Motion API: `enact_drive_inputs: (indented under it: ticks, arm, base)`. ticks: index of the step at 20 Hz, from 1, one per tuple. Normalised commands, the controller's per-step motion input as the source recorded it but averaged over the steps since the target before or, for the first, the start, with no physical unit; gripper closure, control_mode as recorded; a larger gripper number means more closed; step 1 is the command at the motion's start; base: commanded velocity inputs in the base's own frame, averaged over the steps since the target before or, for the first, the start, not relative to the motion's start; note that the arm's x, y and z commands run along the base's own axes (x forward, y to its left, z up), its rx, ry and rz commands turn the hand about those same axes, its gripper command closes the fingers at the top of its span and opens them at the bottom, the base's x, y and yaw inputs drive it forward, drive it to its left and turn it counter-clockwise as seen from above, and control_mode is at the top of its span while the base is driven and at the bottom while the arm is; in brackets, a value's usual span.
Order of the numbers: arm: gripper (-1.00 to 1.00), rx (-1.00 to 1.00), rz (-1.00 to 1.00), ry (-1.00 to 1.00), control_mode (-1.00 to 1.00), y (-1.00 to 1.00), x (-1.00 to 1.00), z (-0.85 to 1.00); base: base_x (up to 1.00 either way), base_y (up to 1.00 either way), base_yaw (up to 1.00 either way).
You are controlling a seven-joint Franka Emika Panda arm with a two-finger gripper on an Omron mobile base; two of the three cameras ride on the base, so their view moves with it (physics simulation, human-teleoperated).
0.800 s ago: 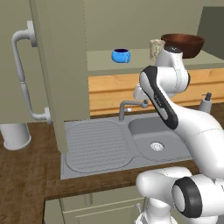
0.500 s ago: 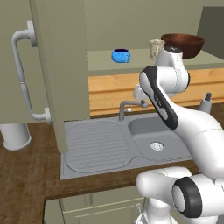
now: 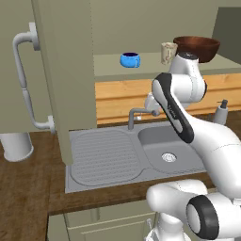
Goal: Gather all objects into one cabinet and sort the glasses and bowls to opposite sides.
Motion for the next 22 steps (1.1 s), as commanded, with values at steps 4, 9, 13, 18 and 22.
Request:
enact_drive_inputs:
  ticks: [4, 9, 13, 18, 22]
  arm:
    - [-1.00, 0.05, 0.00, -0.14, -1.00, 0.00, -0.41, -0.09]
    - [-1.00, 0.00, 0.00, -0.18, -1.00, 0.00, -0.43, 0.00]
    - [-1.00, 0.00, 0.00, -0.19, -1.00, -0.02, -0.47, 0.12]
    - [-1.00, 0.00, 0.00, -0.23, -1.00, -0.02, -0.55, 0.26]
    - [-1.00, 0.00, 0.00, -0.22, -1.00, -0.03, -0.57, 0.38]
  base:
    - [0.00, 0.00, 0.00]
    - [0.00, 0.00, 0.00]
    - [0.00, 0.00, 0.00]
    - [0.00, 0.00, 0.00]
    - [0.00, 0.00, 0.00]
